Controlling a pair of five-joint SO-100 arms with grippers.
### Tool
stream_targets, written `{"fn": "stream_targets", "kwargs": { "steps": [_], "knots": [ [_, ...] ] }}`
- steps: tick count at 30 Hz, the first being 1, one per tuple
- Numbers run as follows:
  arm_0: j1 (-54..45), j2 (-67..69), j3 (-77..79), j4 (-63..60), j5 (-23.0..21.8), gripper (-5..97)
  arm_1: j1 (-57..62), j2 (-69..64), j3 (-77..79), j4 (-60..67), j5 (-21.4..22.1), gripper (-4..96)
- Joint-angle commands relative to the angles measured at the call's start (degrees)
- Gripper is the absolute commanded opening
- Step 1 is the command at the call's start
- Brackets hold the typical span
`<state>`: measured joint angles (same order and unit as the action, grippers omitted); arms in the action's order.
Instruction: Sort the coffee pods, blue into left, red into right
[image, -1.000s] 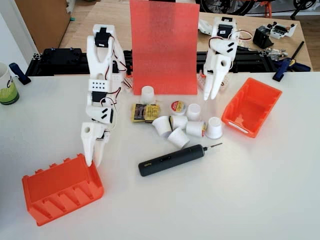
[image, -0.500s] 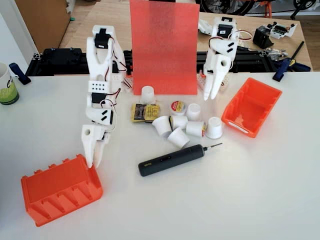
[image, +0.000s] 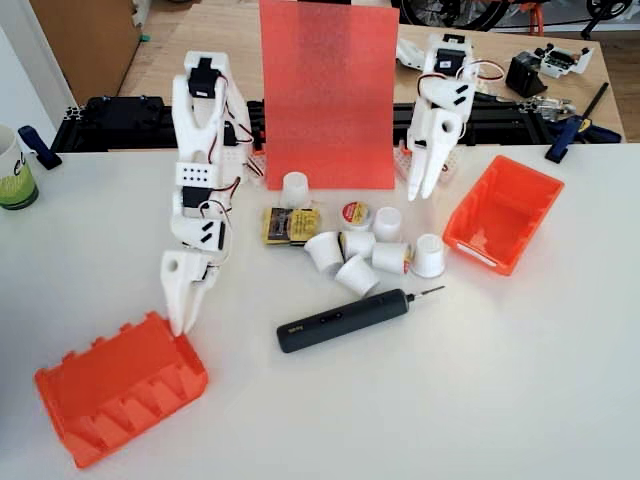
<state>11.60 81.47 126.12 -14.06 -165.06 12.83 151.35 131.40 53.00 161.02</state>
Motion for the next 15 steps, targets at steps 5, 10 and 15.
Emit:
{"fn": "stream_targets", "kwargs": {
  "steps": [5, 10, 15],
  "knots": [
    [-0.4, 0.4, -1.1, 0.2, 0.3, -5, 0.2, 1.2, -2.6, 0.1, 0.7, 22.1],
    [-0.4, 0.6, -1.0, 0.2, 0.4, -5, 0.3, 1.3, -2.6, 0.3, 0.7, 22.1],
    [-0.8, 1.4, 0.0, 0.4, 0.6, -5, 0.4, 1.4, -2.1, -0.2, 0.8, 22.1]
  ]
}}
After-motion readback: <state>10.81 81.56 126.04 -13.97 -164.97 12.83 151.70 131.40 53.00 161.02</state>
